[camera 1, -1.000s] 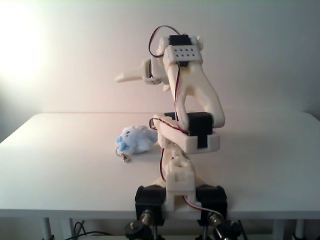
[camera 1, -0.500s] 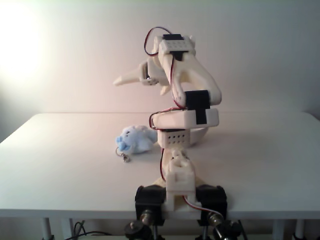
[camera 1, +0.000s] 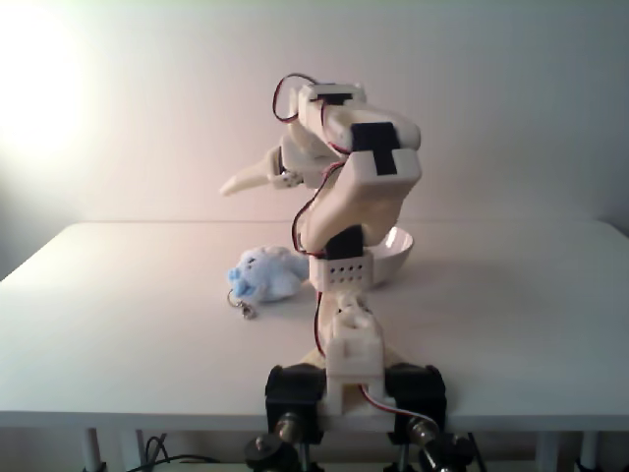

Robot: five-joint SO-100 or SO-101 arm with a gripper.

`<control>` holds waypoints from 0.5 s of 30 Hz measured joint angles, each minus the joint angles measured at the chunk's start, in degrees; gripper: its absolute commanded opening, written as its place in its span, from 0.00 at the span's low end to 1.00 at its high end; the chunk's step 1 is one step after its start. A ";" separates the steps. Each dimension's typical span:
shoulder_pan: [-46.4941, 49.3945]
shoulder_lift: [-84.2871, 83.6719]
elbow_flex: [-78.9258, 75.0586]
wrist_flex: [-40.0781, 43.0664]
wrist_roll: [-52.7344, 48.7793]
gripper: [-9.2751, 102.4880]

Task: Grasp a skyblue doll and put it into the bowl.

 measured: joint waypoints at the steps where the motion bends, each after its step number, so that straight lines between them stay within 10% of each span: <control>1: 0.00 -0.97 0.00 0.00 0.00 0.72; 15: -3.52 -10.55 0.00 -4.57 0.00 0.72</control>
